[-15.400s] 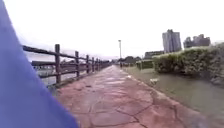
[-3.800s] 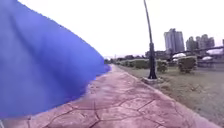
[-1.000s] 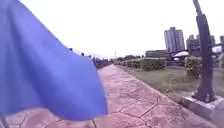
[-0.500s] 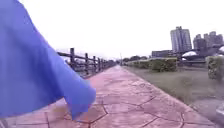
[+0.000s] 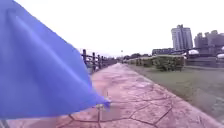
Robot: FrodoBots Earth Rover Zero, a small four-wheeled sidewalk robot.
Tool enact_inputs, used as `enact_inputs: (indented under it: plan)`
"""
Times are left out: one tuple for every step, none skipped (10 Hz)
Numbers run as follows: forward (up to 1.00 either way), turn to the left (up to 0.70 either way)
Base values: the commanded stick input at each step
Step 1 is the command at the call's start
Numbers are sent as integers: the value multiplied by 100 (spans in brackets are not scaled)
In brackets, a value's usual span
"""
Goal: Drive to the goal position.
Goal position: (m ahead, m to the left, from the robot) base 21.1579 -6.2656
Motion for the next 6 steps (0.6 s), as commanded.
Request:
enact_inputs:
  plan:
    - [100, 0]
    - [100, 0]
    - [100, 0]
    - [100, 0]
    - [100, 0]
    - [100, -4]
